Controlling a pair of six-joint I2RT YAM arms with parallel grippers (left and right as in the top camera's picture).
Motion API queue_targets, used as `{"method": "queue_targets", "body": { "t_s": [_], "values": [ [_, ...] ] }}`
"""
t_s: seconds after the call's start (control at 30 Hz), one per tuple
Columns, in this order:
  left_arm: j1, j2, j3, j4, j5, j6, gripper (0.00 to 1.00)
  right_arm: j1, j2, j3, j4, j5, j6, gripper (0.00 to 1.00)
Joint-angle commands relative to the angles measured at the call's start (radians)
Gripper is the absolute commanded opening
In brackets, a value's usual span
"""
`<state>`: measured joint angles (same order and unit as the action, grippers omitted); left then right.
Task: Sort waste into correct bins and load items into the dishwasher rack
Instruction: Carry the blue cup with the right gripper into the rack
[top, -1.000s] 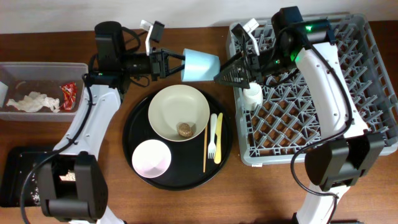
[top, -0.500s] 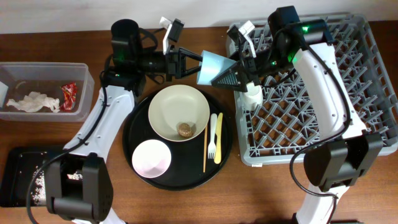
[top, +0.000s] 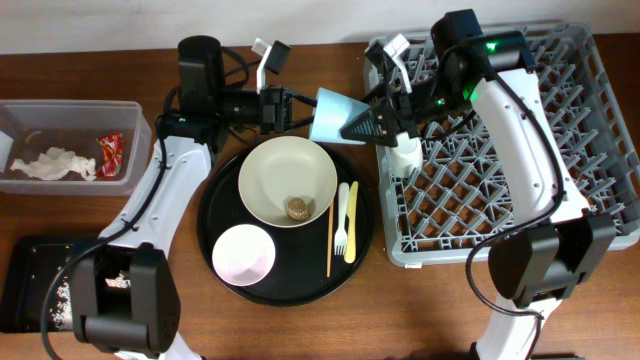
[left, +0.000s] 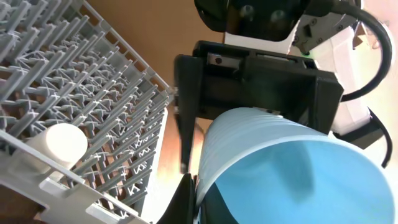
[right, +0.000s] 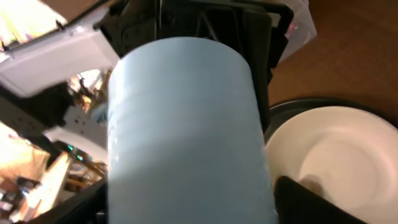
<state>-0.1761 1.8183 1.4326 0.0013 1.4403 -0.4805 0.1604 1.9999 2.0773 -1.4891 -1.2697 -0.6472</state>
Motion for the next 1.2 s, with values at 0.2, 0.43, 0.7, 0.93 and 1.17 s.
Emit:
{"method": "queue_targets", "body": {
  "t_s": [0.2,0.43,0.7,0.93,1.17],
  "values": [
    [0.007,0.000,0.008,-0.040,-0.057,0.051,0.00,-0.005,-0.002,0.000,0.004,-0.017,-0.003,0.62],
    [0.055,0.000,0.008,0.063,-0.058,-0.038,0.53,-0.005,-0.002,0.000,0.003,-0.017,0.001,0.51],
    [0.322,0.000,0.008,-0.558,-0.482,0.138,0.52,-0.190,-0.049,0.054,-0.108,0.169,0.097,0.46],
    [0.288,0.000,0.008,-0.797,-0.833,0.146,0.53,-0.330,-0.105,0.139,-0.129,0.887,0.702,0.45],
    [0.138,-0.001,0.014,-0.801,-1.077,0.145,0.81,-0.280,-0.102,0.138,-0.188,1.098,0.743,0.43]
  ]
}}
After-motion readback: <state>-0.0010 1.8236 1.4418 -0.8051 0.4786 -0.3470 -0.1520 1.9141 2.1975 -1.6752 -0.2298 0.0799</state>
